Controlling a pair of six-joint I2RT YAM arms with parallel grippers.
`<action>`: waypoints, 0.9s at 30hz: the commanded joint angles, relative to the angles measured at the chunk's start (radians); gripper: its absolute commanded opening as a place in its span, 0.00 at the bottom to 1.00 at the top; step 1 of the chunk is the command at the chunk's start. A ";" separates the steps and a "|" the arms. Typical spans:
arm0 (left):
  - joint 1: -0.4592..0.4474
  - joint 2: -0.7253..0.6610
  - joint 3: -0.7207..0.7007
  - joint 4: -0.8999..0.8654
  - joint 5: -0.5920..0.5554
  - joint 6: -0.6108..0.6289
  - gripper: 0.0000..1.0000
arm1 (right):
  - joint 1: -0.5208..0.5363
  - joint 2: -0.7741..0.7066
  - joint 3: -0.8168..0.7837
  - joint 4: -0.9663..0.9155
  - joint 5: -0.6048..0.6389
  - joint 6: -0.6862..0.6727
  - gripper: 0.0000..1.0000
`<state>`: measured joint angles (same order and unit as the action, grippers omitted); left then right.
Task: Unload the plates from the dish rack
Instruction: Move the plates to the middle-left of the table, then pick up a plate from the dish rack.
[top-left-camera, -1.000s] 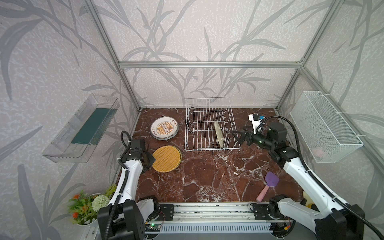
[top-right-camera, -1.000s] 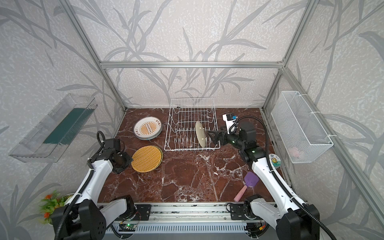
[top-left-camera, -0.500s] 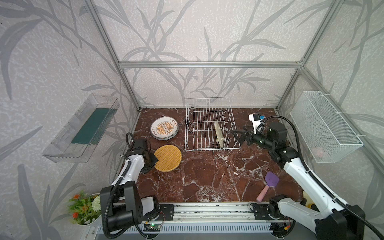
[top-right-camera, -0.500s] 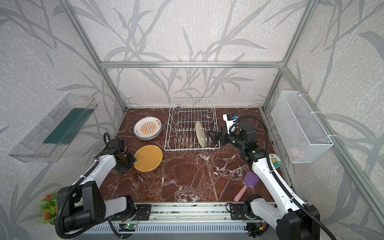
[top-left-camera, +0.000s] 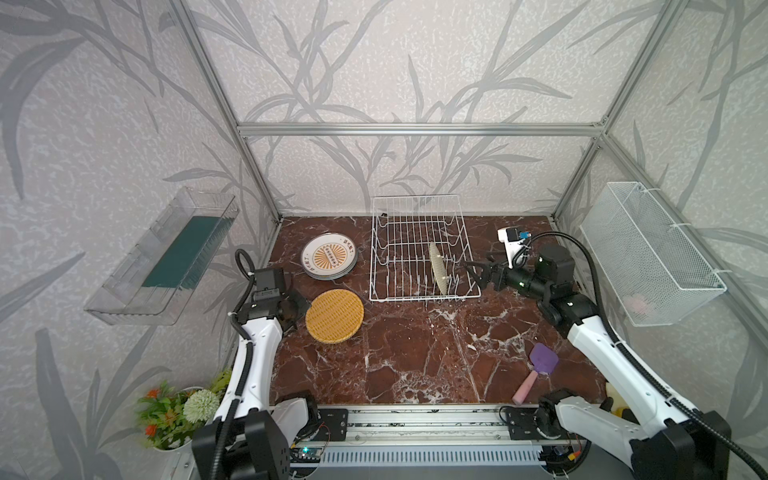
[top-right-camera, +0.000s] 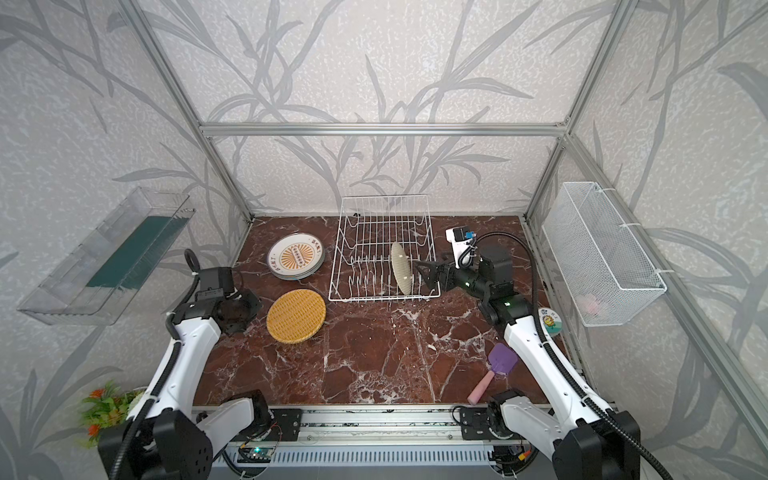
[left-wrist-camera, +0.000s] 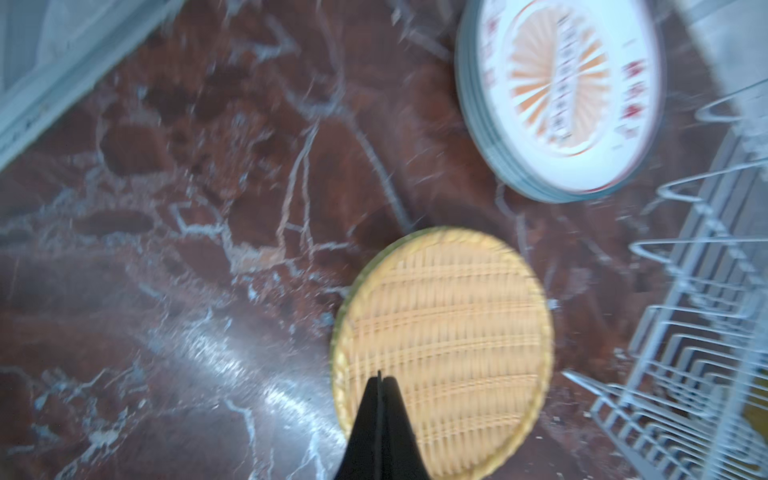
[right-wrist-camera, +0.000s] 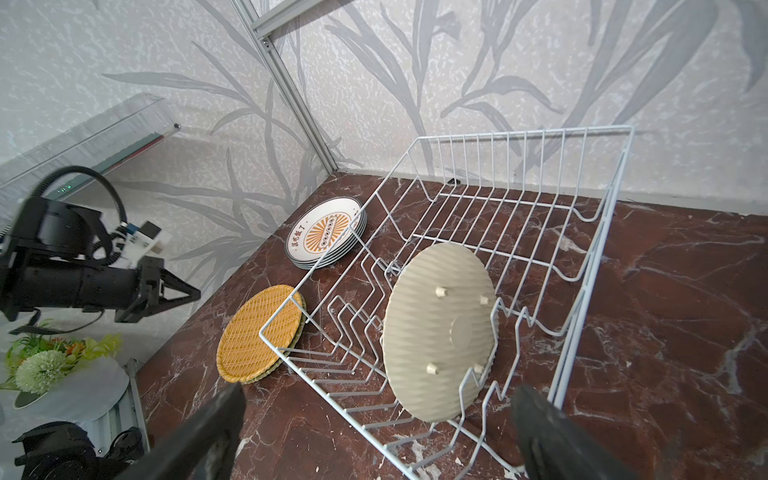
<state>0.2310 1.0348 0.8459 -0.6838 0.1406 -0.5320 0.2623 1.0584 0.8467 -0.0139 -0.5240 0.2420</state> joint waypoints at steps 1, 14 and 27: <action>-0.045 -0.026 0.088 0.036 0.121 0.036 0.13 | 0.005 -0.022 0.005 -0.025 0.021 -0.013 0.99; -0.525 0.230 0.370 0.136 0.088 0.008 0.66 | 0.015 -0.073 -0.026 -0.098 0.092 -0.010 0.99; -0.806 0.611 0.573 0.317 0.202 -0.122 0.83 | 0.013 -0.106 -0.005 -0.214 0.278 -0.011 0.99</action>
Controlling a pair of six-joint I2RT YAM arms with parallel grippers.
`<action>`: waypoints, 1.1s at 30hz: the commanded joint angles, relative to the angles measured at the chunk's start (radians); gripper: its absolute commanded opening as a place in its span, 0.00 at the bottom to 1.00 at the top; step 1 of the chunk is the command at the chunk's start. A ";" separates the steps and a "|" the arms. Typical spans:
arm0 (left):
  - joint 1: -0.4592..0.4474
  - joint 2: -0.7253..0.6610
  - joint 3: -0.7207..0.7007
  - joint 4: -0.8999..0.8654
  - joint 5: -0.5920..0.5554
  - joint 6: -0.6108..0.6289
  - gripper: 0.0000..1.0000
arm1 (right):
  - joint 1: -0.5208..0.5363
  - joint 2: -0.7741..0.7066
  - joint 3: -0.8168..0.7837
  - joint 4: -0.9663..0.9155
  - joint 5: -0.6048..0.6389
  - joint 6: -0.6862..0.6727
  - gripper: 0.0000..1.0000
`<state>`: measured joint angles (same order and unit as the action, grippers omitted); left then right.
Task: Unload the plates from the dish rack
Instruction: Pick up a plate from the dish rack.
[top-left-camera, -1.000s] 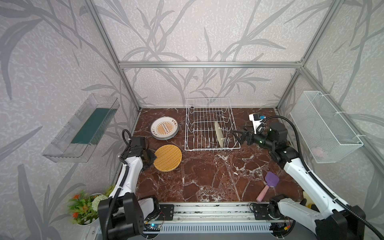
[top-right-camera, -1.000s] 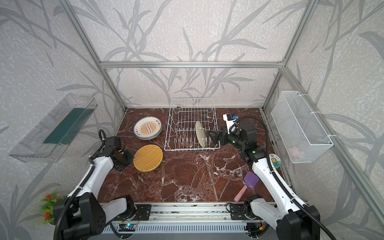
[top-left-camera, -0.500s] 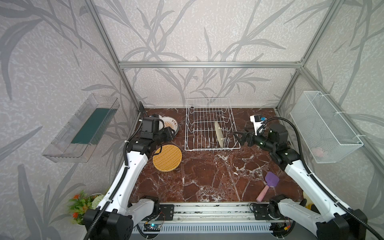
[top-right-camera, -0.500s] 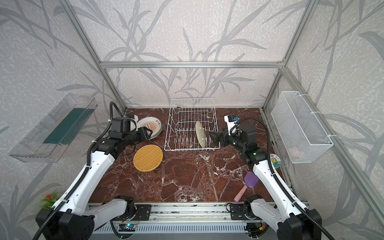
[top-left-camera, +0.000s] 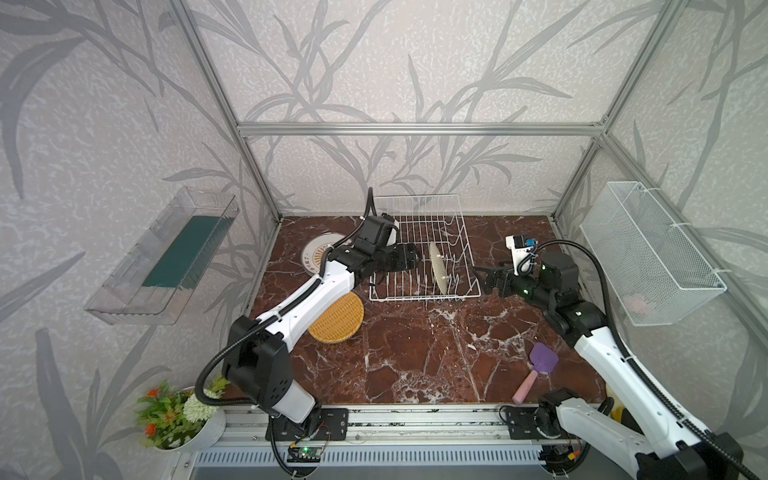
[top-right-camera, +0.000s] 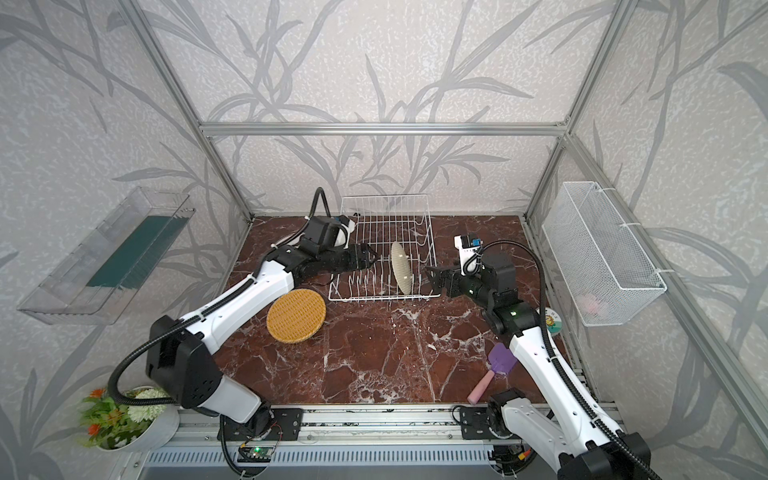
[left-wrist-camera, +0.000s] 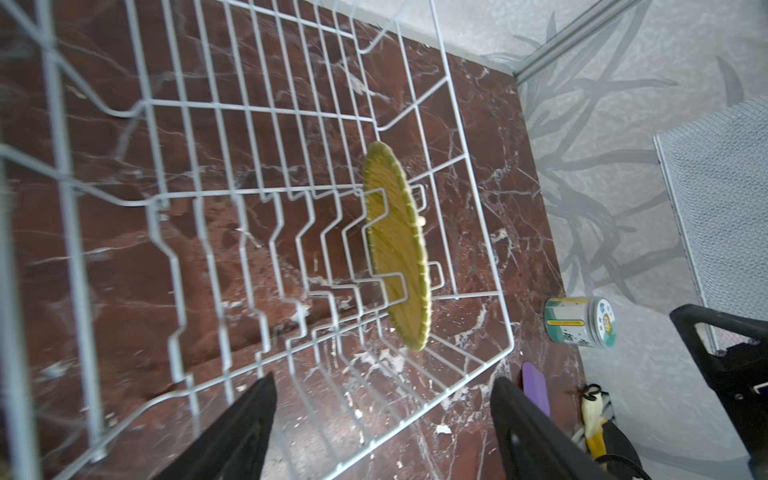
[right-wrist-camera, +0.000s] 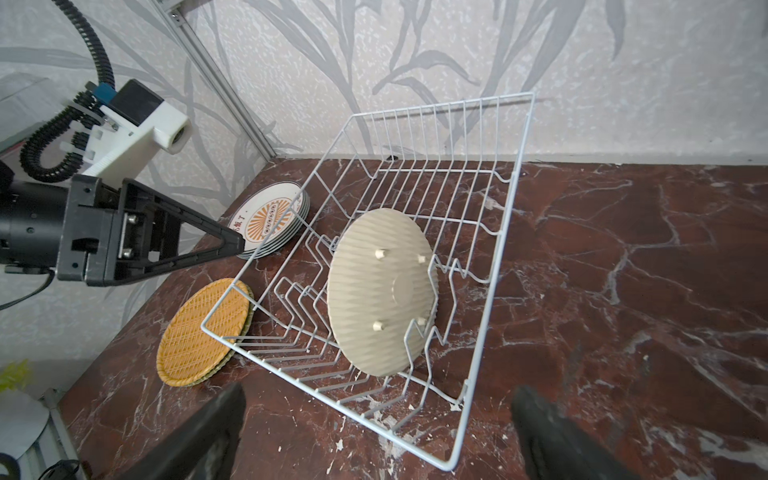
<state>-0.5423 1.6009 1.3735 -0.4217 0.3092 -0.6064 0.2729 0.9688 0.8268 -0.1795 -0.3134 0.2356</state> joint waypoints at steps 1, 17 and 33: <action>-0.047 0.073 0.069 0.049 0.031 -0.050 0.83 | 0.000 -0.018 0.017 -0.052 0.078 -0.002 0.99; -0.097 0.346 0.302 -0.067 -0.020 -0.061 0.46 | -0.075 -0.058 -0.007 -0.061 0.076 0.011 0.99; -0.100 0.362 0.315 -0.043 0.011 -0.089 0.18 | -0.093 -0.047 -0.017 -0.041 0.054 0.023 0.99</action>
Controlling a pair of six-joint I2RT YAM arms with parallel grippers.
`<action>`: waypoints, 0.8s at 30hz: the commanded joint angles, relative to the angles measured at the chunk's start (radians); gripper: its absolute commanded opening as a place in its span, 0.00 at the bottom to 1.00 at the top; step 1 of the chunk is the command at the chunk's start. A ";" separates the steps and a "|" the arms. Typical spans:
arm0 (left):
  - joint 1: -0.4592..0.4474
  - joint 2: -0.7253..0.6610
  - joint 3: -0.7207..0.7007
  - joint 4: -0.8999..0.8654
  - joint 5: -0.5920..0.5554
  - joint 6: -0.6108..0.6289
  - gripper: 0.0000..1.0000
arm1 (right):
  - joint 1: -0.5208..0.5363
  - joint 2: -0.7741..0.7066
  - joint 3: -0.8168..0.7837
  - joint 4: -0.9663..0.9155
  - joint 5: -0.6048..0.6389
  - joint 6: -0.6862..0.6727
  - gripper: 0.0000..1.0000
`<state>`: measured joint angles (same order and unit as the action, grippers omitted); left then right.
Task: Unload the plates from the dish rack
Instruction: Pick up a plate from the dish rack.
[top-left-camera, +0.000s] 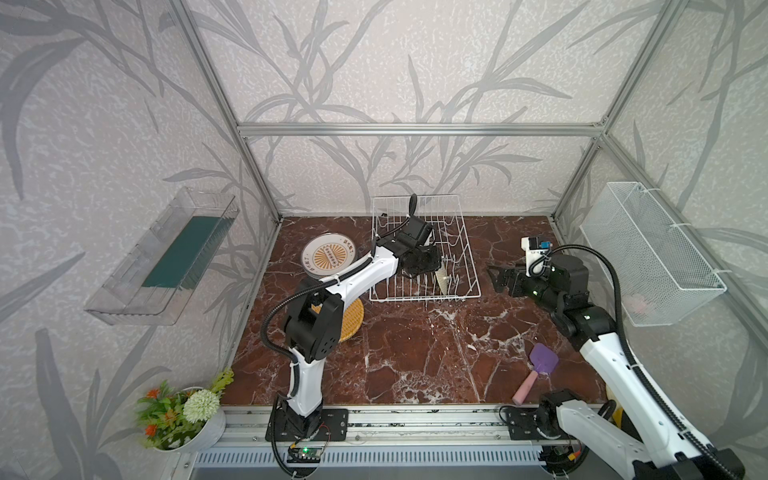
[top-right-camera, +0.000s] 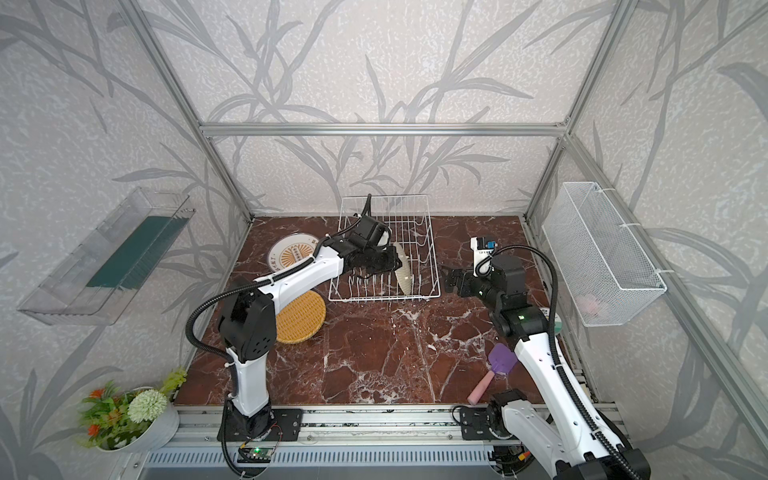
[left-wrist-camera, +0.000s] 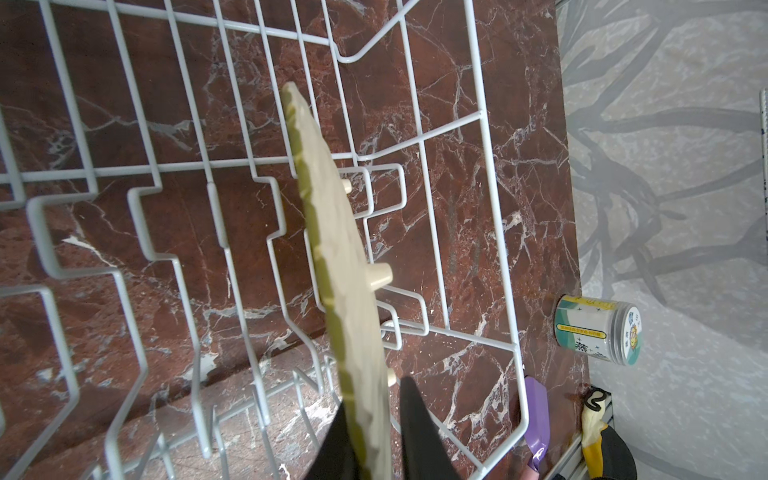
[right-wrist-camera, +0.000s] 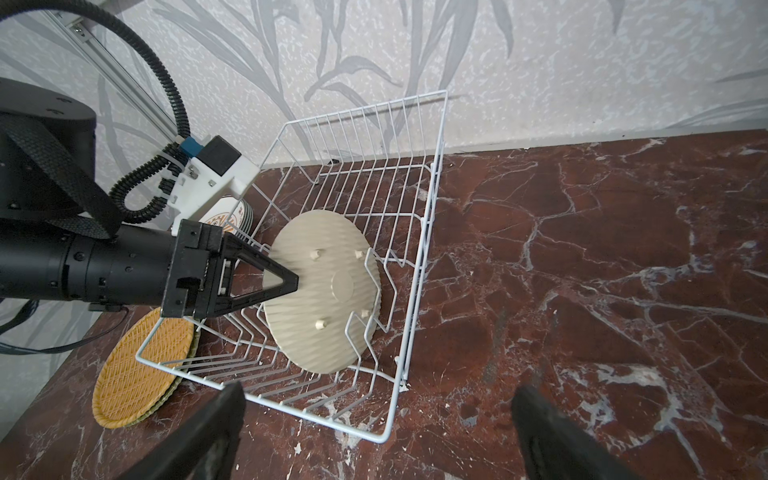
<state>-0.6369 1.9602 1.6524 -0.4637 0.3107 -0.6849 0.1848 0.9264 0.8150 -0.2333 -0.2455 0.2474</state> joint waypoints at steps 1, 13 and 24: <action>-0.006 0.003 0.037 -0.001 0.007 -0.010 0.18 | -0.005 -0.004 -0.005 0.013 -0.014 0.011 0.99; -0.005 0.004 0.033 0.004 0.015 -0.008 0.03 | -0.008 -0.009 -0.004 0.010 -0.017 0.011 0.99; -0.005 -0.026 -0.005 0.117 0.074 -0.046 0.00 | -0.009 -0.007 -0.003 0.008 -0.021 0.011 0.99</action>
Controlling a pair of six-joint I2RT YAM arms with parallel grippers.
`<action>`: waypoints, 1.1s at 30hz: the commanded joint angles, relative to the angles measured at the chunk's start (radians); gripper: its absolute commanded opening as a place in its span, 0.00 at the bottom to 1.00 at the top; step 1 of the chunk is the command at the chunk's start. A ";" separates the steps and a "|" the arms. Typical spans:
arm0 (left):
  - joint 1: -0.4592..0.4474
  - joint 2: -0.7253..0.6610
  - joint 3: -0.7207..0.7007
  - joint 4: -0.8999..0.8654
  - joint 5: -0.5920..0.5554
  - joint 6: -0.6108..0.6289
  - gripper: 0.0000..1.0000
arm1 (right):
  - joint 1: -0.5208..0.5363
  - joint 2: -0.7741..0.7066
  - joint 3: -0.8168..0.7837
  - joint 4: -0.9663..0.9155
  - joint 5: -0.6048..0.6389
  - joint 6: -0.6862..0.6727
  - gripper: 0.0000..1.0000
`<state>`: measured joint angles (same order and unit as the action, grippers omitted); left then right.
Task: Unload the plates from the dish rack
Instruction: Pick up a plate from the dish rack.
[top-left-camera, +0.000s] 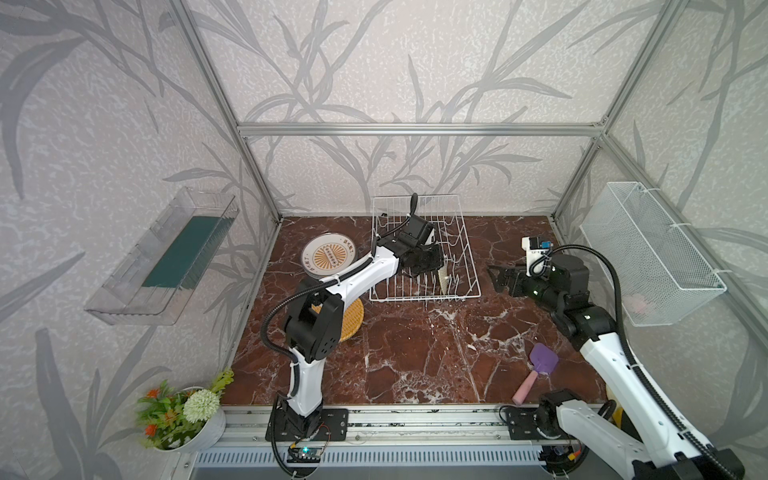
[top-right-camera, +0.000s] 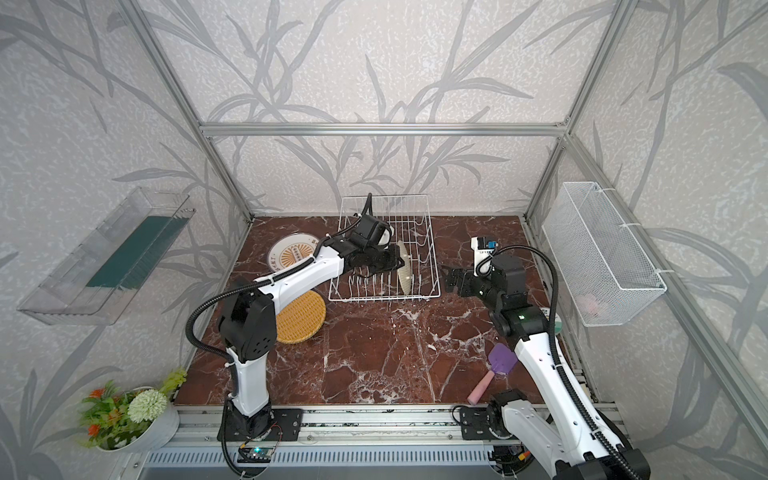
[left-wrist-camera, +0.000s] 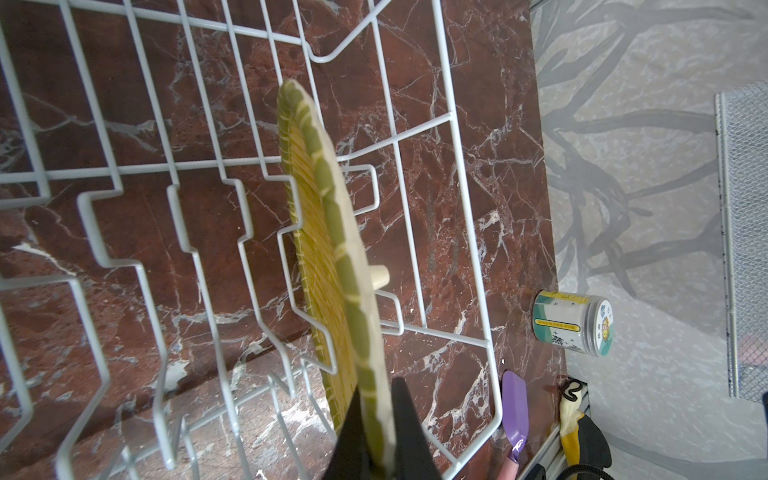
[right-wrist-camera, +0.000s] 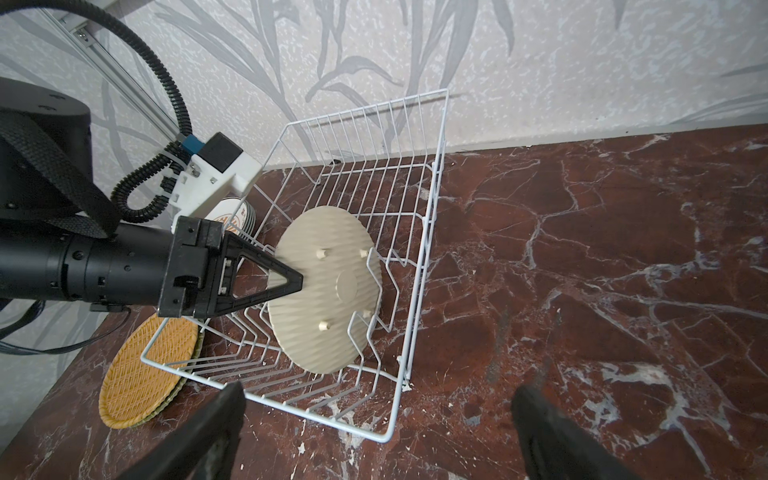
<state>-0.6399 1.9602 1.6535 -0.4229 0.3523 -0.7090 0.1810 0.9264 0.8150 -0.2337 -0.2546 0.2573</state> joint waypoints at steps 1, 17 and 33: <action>-0.002 -0.030 -0.006 0.077 0.035 -0.023 0.00 | -0.006 -0.008 -0.003 0.009 -0.012 0.001 0.99; -0.001 -0.063 0.045 -0.030 -0.013 0.036 0.00 | -0.006 -0.012 0.001 0.012 -0.020 0.016 0.99; -0.002 -0.087 0.087 -0.080 -0.035 0.055 0.00 | -0.006 -0.017 0.004 0.012 -0.022 0.017 0.99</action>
<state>-0.6395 1.9350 1.6909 -0.4942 0.3378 -0.6724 0.1810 0.9264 0.8150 -0.2337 -0.2630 0.2661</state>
